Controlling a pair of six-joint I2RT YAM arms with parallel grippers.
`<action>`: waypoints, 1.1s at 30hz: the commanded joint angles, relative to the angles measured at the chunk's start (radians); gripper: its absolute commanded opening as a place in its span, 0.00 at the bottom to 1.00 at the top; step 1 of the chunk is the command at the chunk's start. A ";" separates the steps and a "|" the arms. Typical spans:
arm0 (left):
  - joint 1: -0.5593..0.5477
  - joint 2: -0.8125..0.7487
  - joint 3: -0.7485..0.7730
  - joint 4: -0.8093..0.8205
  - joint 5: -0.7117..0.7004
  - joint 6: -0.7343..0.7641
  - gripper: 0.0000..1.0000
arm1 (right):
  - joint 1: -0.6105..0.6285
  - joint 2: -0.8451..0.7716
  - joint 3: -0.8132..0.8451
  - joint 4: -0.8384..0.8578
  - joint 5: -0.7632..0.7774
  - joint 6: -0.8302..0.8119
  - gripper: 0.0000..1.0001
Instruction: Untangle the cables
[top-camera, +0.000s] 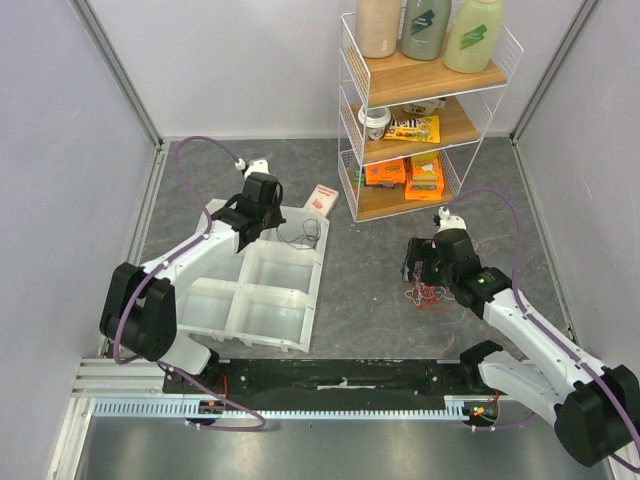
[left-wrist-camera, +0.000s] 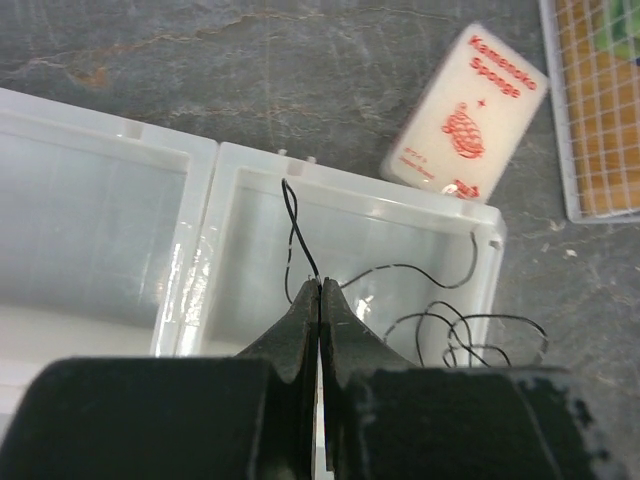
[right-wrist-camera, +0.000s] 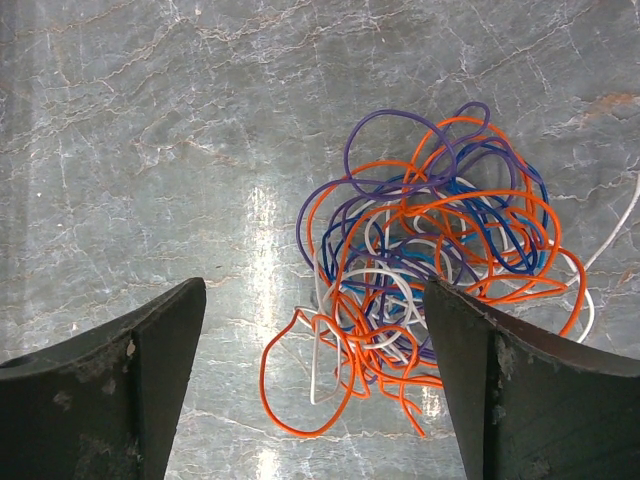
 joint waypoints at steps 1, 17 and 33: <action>0.005 0.021 0.039 0.056 -0.166 -0.009 0.02 | 0.003 0.002 0.024 0.000 0.020 0.012 0.97; 0.008 -0.067 -0.002 0.229 -0.064 0.052 0.02 | 0.000 0.022 0.014 0.006 0.026 0.021 0.96; 0.007 -0.228 -0.241 0.321 0.067 -0.013 0.02 | 0.001 -0.013 0.011 -0.004 0.010 0.022 0.96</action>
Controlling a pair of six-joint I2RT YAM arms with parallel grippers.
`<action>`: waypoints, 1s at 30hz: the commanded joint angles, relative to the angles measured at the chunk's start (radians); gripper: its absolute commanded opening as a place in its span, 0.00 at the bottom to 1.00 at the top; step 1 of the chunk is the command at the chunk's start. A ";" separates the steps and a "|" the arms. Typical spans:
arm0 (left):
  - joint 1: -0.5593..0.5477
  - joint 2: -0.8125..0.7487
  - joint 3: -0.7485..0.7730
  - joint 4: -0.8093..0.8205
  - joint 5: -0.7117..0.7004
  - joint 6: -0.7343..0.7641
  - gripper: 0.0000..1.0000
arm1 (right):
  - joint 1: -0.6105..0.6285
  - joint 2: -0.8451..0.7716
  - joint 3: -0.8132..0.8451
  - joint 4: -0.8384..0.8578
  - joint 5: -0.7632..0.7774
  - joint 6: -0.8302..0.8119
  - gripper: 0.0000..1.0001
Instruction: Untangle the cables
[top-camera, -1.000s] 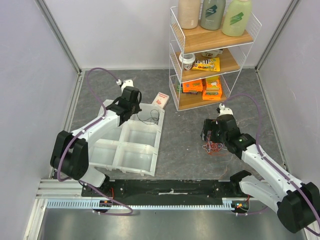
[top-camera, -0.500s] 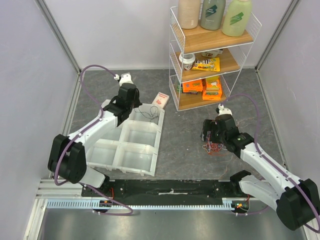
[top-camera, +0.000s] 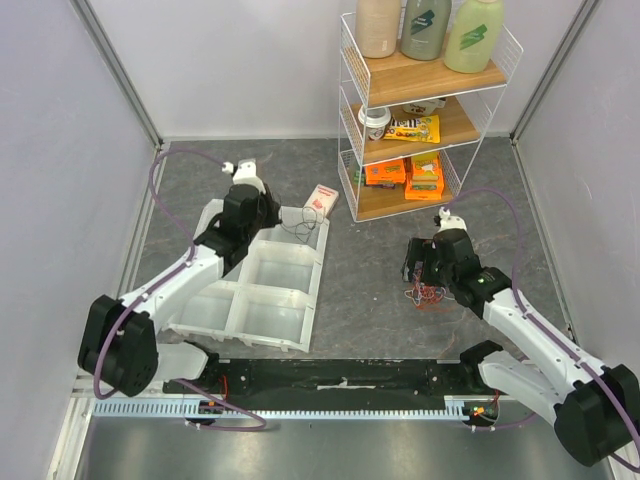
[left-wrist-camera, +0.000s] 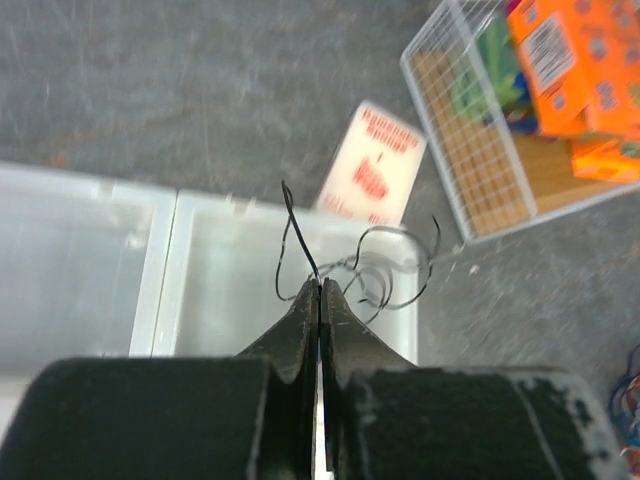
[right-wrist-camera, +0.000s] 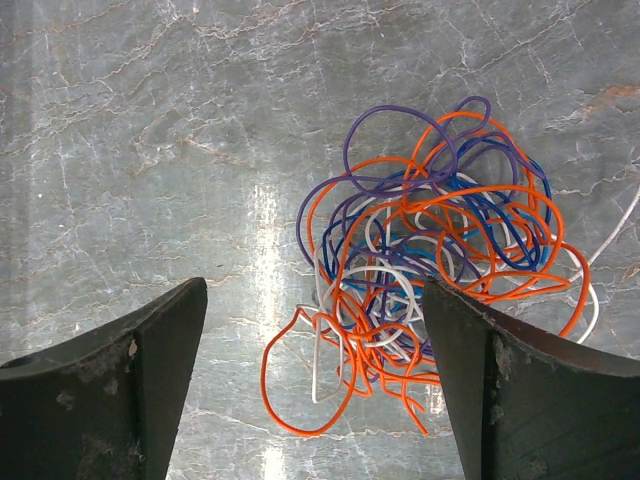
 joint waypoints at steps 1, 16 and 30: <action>0.002 -0.064 -0.113 0.030 0.007 -0.075 0.02 | 0.001 -0.019 0.009 0.003 0.015 0.010 0.96; 0.000 -0.037 0.010 -0.171 0.125 -0.091 0.87 | -0.038 -0.012 0.029 -0.127 0.266 0.167 0.97; -0.369 0.047 -0.030 -0.050 0.443 -0.103 0.74 | 0.016 0.162 -0.055 0.167 -0.255 0.032 0.49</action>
